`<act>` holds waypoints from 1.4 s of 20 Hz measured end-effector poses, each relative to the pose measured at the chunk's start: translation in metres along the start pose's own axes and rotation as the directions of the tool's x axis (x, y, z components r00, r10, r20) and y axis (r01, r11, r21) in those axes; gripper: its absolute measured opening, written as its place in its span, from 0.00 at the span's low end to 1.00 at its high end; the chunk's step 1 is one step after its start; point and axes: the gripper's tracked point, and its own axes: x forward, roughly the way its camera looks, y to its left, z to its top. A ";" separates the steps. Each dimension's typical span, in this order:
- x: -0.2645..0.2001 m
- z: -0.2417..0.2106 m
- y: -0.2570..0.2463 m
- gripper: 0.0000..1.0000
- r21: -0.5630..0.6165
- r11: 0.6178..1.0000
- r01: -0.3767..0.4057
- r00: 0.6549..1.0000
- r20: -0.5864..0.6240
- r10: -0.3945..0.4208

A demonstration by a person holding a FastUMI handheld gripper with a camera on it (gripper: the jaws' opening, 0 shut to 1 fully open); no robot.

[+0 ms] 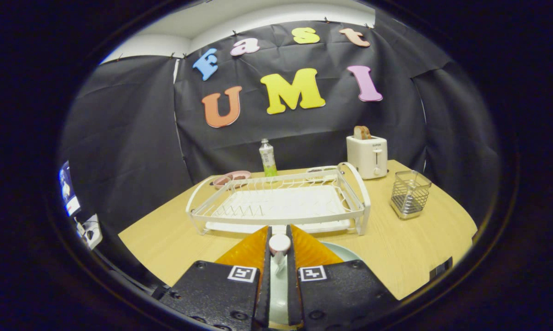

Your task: Take the plate from the dish rack, then take the spoon from the basket and place it into the plate.

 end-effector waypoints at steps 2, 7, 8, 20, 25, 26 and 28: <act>0.005 0.002 -0.003 0.21 0.027 1.000 -0.002 0.999 -0.033 0.003; 0.003 0.018 -0.049 0.40 0.051 0.992 0.113 0.993 -0.050 -0.110; -0.001 0.025 -0.054 0.53 0.049 0.992 0.120 0.993 -0.025 -0.119; -0.103 0.066 -0.064 1.00 -0.009 0.985 0.171 0.971 0.173 -0.167; -0.149 0.077 -0.067 1.00 -0.009 0.983 0.185 0.955 0.238 -0.178; -0.158 0.080 -0.069 1.00 -0.009 0.982 0.189 0.951 0.252 -0.181; -0.177 0.085 -0.074 1.00 -0.010 0.980 0.199 0.944 0.271 -0.188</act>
